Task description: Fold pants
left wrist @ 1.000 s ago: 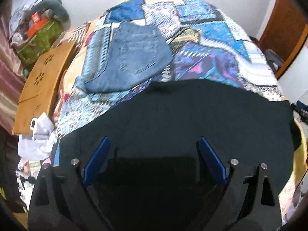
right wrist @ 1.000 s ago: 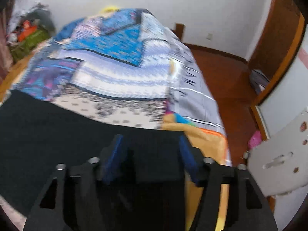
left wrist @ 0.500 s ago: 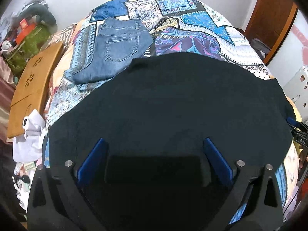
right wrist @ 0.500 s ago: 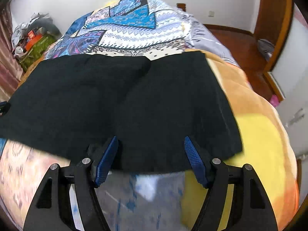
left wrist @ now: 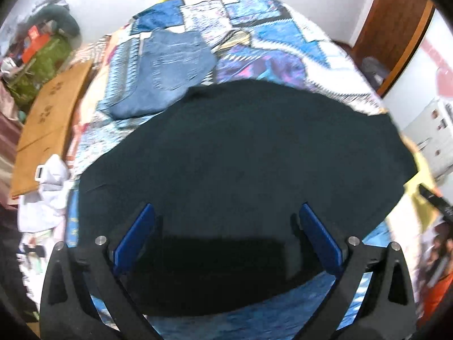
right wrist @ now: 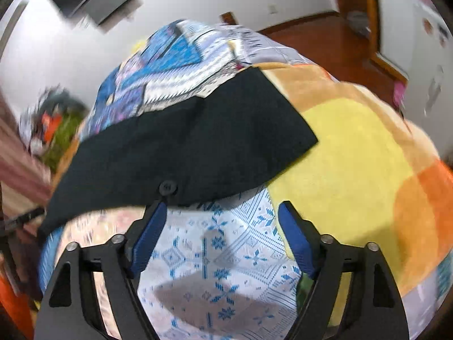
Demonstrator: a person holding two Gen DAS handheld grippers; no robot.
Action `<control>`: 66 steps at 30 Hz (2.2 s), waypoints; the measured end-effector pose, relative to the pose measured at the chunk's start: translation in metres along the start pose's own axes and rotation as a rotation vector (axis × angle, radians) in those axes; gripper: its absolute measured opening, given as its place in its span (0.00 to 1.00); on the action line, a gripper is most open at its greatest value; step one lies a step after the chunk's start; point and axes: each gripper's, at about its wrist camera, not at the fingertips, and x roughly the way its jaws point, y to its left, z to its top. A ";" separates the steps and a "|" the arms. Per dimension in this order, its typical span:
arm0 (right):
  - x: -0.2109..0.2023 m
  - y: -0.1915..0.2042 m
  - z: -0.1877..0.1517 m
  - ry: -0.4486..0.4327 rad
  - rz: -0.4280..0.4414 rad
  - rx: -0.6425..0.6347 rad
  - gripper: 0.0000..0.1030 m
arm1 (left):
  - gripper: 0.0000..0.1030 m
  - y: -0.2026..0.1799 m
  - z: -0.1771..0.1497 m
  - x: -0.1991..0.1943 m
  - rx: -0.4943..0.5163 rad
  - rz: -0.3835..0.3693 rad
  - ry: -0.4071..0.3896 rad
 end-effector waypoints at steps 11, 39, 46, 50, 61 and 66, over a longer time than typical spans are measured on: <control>0.051 -0.036 0.020 0.050 0.105 0.256 0.80 | 1.00 -0.066 0.030 0.047 0.119 -0.040 0.080; 0.020 -0.025 0.023 -0.140 -0.074 0.120 0.04 | 1.00 -0.080 0.028 0.046 0.189 -0.011 -0.012; -0.019 0.006 0.048 -0.267 -0.092 0.005 0.04 | 1.00 -0.058 0.025 0.033 0.137 -0.009 -0.032; -0.035 0.032 0.063 -0.316 -0.079 -0.068 0.04 | 1.00 -0.043 0.023 0.021 0.109 -0.010 -0.060; -0.060 0.164 0.097 -0.400 0.123 -0.326 0.04 | 1.00 0.004 0.014 -0.021 0.030 0.032 -0.167; -0.036 0.235 0.078 -0.317 0.220 -0.487 0.04 | 1.00 0.037 0.000 -0.039 -0.018 0.063 -0.197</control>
